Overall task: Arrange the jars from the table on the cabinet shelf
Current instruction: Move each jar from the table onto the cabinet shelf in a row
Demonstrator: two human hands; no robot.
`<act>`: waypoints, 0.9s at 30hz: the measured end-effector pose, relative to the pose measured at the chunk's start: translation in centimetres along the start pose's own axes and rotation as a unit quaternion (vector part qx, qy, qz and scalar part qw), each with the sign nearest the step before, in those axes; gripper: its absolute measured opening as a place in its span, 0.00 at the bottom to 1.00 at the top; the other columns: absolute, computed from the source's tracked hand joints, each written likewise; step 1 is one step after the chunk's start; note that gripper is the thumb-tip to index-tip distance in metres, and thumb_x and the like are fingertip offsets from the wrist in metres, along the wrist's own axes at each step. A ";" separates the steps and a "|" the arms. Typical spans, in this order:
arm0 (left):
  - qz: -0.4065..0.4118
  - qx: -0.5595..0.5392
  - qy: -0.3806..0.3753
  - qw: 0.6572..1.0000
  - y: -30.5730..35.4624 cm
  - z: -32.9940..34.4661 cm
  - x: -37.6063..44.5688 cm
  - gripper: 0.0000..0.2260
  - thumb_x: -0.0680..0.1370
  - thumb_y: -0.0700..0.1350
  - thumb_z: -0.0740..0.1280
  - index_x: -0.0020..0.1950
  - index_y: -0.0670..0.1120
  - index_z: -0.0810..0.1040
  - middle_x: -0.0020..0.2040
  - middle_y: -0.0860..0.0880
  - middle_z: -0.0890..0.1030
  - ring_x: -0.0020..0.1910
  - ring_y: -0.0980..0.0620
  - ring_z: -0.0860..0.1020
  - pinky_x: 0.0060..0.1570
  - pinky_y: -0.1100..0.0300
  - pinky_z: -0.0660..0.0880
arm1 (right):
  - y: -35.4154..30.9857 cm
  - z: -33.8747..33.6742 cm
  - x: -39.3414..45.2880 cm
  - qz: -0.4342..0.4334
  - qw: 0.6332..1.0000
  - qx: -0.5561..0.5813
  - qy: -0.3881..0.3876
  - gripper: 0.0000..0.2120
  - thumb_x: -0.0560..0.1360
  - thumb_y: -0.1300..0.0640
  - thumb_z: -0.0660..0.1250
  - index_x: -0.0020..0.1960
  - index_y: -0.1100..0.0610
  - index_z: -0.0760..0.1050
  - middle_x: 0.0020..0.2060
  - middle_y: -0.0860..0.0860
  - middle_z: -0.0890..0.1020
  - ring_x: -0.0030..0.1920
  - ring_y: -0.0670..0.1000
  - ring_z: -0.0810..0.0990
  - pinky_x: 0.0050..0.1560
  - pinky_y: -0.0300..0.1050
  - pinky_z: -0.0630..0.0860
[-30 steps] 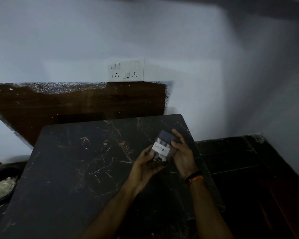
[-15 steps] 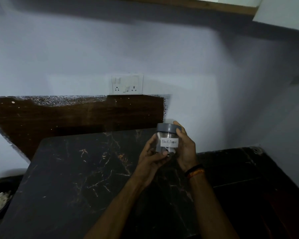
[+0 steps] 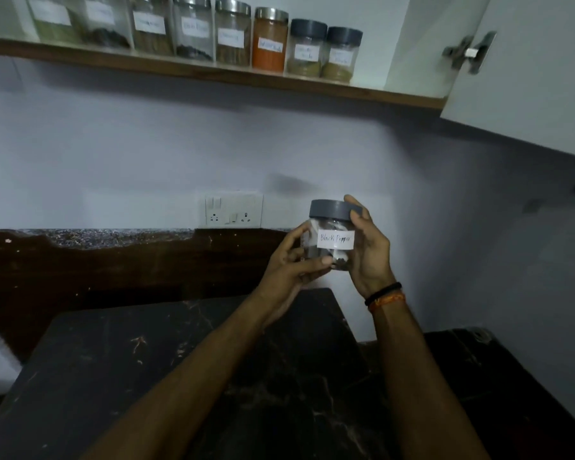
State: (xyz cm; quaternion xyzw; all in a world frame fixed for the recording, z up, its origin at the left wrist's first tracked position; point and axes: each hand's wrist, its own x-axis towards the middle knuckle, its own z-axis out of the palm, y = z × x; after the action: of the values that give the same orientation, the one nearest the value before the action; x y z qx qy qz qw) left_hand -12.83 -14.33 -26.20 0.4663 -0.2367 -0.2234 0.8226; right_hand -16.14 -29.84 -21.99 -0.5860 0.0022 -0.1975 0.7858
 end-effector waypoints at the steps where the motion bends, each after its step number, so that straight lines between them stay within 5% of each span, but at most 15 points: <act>1: 0.008 0.013 -0.002 1.000 0.9 0.4 0.6 0.38 0.67 0.40 0.79 0.74 0.57 0.70 0.66 0.43 0.79 0.65 0.43 0.78 0.63 0.43 0.77 | -1.0 0.2 0.5 -0.012 1.000 -0.007 -0.004 0.24 0.80 0.51 0.61 0.75 0.53 0.68 0.63 0.55 0.79 0.59 0.56 0.81 0.54 0.50 0.80; 13: 0.112 0.106 -0.022 0.988 10.9 4.6 7.7 0.37 0.67 0.41 0.79 0.73 0.56 0.71 0.63 0.41 0.79 0.64 0.44 0.78 0.64 0.47 0.78 | -12.2 3.5 5.7 -0.145 0.983 -0.116 -0.015 0.31 0.74 0.44 0.65 0.76 0.45 0.63 0.70 0.56 0.74 0.66 0.59 0.77 0.64 0.63 0.76; 16: 0.129 0.110 -0.045 0.985 13.0 5.5 9.2 0.34 0.67 0.40 0.80 0.70 0.57 0.73 0.63 0.39 0.79 0.64 0.43 0.79 0.63 0.47 0.78 | -14.8 3.6 7.0 -0.177 0.970 -0.165 -0.016 0.32 0.77 0.44 0.67 0.77 0.46 0.61 0.71 0.54 0.73 0.62 0.53 0.80 0.63 0.58 0.78; 21: 0.135 0.115 -0.088 0.980 16.3 6.8 11.5 0.30 0.68 0.38 0.79 0.67 0.55 0.75 0.60 0.41 0.83 0.62 0.43 0.81 0.61 0.47 0.79 | -18.1 4.1 8.9 -0.211 0.952 -0.221 -0.022 0.35 0.74 0.41 0.70 0.75 0.49 0.62 0.61 0.49 0.79 0.51 0.42 0.85 0.44 0.34 0.80; 27: 0.130 0.203 -0.110 0.964 19.3 8.1 13.9 0.32 0.68 0.37 0.79 0.68 0.53 0.71 0.60 0.45 0.83 0.61 0.48 0.82 0.61 0.48 0.80 | -20.9 4.6 11.4 -0.235 0.940 -0.248 0.012 0.31 0.73 0.39 0.72 0.69 0.51 0.69 0.58 0.51 0.81 0.55 0.51 0.84 0.54 0.47 0.81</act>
State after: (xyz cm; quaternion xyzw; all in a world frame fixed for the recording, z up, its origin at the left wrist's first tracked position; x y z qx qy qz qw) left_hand -3.85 -18.88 -3.14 0.5612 -0.4251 -0.1116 0.7013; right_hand -11.02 -34.10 1.31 -0.7435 -0.0773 -0.3771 0.5468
